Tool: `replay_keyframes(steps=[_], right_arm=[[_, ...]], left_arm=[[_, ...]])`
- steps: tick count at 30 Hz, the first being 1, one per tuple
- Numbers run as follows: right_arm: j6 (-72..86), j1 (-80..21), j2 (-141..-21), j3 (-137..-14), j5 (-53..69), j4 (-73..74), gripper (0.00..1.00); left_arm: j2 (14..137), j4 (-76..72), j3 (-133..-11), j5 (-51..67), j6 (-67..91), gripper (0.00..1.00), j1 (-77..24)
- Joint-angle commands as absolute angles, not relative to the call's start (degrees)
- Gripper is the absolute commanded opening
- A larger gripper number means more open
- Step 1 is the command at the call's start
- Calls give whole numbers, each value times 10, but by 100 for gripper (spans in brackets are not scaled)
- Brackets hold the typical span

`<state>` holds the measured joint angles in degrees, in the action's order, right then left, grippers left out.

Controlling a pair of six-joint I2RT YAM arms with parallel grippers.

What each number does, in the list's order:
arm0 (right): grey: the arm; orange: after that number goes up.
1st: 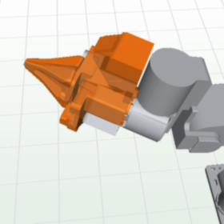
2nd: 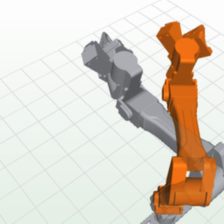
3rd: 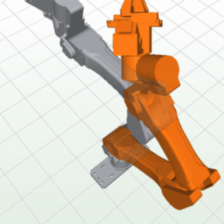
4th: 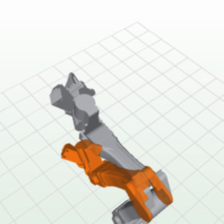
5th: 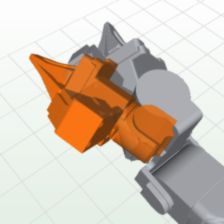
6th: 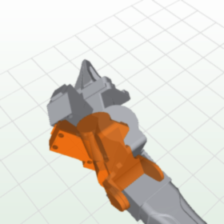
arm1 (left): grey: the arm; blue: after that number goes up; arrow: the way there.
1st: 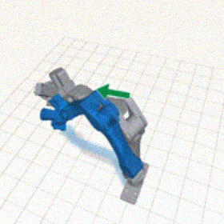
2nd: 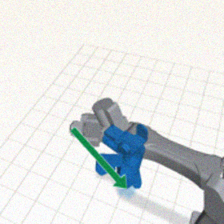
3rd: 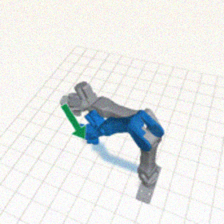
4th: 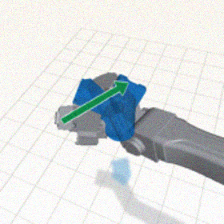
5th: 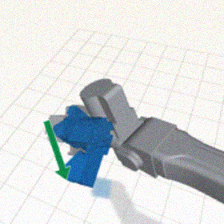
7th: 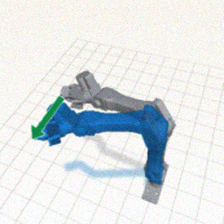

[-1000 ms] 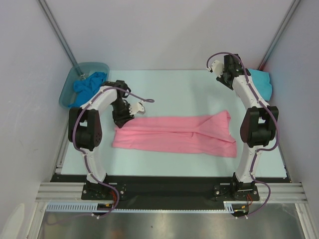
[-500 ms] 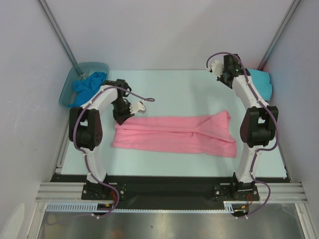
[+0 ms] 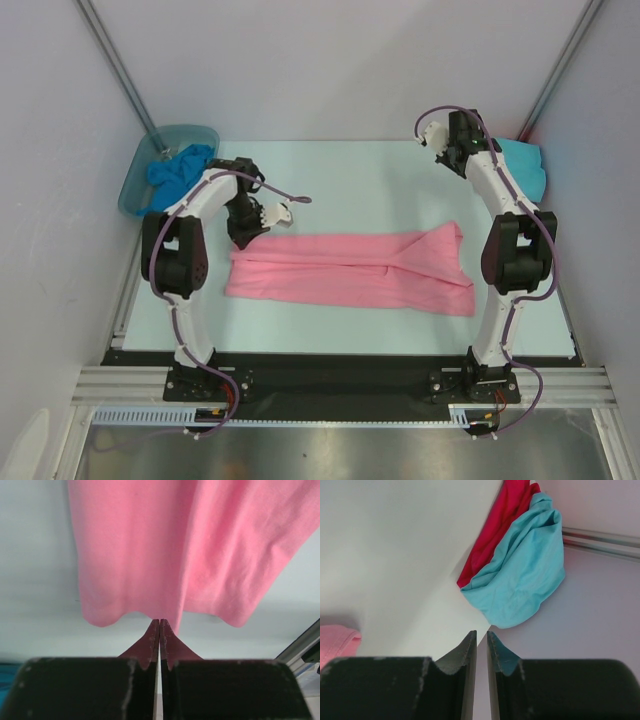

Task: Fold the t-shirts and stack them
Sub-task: Fold the tshirt

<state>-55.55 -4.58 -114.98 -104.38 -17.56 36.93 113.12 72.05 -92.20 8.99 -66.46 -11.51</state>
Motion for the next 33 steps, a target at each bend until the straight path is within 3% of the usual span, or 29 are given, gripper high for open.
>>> replay_keyframes(steps=[1, 33], right_arm=[[-556, -47, -1152, -1063, -181, 349, 18], [-561, -55, -1159, -1056, -186, 351, 18]], left_arm=[[1158, 714, -949, 97, -662, 0, -113], [1129, 756, -851, 99, -691, 0, -130]])
